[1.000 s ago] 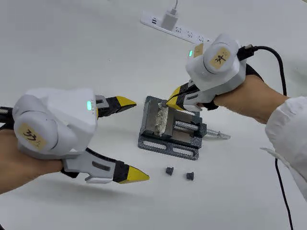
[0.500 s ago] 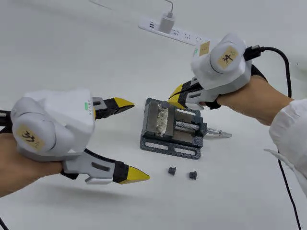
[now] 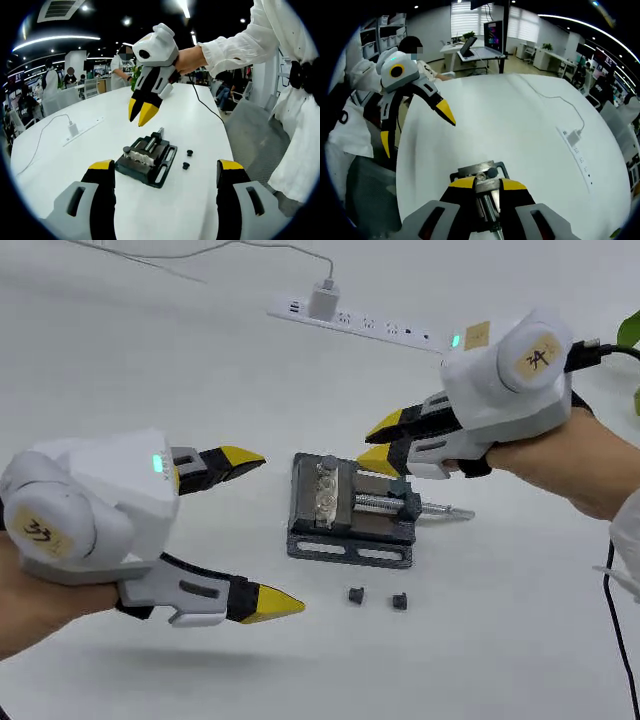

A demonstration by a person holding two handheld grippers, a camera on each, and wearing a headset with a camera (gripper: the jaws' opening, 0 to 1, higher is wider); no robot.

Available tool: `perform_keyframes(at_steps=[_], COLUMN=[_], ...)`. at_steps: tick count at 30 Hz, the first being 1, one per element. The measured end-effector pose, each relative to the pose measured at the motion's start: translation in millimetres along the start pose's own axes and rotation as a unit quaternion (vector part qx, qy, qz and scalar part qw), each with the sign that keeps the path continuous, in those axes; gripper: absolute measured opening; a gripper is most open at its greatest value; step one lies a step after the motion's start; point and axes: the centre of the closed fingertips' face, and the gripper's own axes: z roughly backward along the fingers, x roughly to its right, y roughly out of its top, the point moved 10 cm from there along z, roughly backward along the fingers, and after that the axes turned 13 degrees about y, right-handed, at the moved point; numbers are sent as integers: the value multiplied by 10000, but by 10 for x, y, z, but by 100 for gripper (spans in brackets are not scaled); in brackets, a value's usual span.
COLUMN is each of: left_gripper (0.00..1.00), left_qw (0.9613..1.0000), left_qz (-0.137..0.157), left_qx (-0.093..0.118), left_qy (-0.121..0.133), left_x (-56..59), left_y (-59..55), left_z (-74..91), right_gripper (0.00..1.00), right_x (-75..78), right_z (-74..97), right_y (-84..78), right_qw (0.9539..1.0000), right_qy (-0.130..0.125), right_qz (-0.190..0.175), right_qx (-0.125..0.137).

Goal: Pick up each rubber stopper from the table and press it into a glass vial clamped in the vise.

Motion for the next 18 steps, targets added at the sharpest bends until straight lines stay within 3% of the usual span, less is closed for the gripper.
perform_keyframes(at_steps=[8, 18], left_gripper=[82, 81], left_qw=[9998, 9991], left_qz=[-164, -348], left_qx=[-95, -227], left_qy=[-11, 4], left_x=[35, 67], left_y=[68, 150], left_z=[29, 44], right_gripper=[25, 40], right_x=[-184, -464], right_z=[255, 478], right_y=[-146, -435], right_qw=[9982, 9967], right_qy=[-164, -249], right_qz=[-183, -251], right_qx=[539, 731])
